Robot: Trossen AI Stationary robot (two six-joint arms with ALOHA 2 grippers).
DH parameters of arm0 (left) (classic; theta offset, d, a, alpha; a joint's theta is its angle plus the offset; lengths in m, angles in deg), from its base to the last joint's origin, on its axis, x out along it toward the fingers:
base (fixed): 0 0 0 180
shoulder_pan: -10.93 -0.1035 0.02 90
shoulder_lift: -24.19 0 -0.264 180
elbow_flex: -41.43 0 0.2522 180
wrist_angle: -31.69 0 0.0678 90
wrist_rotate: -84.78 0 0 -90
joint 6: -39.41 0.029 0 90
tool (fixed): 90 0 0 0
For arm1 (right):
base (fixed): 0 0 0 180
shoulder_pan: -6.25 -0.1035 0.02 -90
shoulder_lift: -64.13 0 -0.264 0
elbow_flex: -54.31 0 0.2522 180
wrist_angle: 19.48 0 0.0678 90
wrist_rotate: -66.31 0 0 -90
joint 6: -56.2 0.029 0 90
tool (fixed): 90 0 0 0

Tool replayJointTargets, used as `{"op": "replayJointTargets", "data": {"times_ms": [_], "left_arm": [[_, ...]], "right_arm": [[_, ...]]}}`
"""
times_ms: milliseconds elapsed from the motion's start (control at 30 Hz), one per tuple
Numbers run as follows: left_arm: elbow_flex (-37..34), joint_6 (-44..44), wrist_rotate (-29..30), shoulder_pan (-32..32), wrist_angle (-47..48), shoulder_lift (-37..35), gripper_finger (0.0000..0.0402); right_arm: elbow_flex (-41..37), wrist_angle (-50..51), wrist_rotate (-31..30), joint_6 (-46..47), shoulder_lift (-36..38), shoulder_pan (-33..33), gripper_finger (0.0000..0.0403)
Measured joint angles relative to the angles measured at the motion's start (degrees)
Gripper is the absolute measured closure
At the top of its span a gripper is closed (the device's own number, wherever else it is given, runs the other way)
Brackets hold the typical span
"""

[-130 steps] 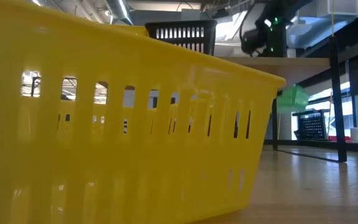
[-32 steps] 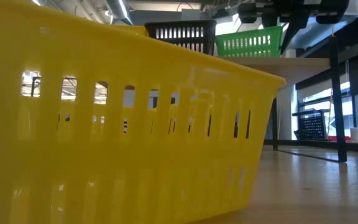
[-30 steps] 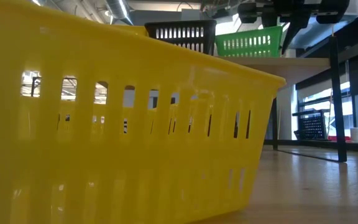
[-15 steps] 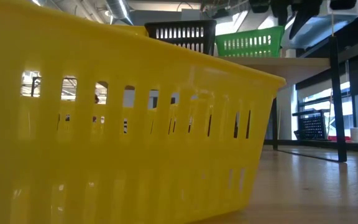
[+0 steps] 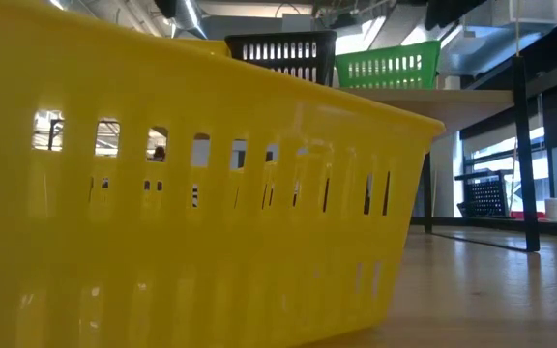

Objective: Stack baskets on shelf by color
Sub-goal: Stack the top yellow bin on the other yellow bin on the shelf

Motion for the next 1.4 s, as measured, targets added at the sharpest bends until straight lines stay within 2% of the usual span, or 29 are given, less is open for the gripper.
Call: {"op": "replayJointTargets", "data": {"times_ms": [267,500,800,1067,1300,1400], "left_arm": [[-4.8,6.2,-11.5,-13.4,0.0,0.0,0.0374],[-10.7,16.9,-12.3,-23.5,0.0,0.0,0.0374],[-19.1,20.4,-9.9,-30.2,-1.4,0.0,0.04],[-24.7,23.8,-9.2,-33.4,-6.1,0.0,0.0364],[-30.4,24.6,-20.4,-37.8,-10.0,0.0,0.0349],[-34.6,24.7,-23.1,-39.1,-13.2,0.0,0.0348]], "right_arm": [[0.0,-5.5,0.0,8.9,2.5,0.0,0.0327],[0.0,-8.8,0.0,12.0,4.0,0.0,0.0327],[0.0,-12.3,0.0,12.0,4.2,0.0,0.0327],[0.0,-16.6,0.0,12.0,4.2,0.0,0.0327],[0.0,-18.2,0.0,12.1,4.2,0.0,0.0327],[0.0,-18.6,0.0,14.1,4.2,0.0,0.0327]]}}
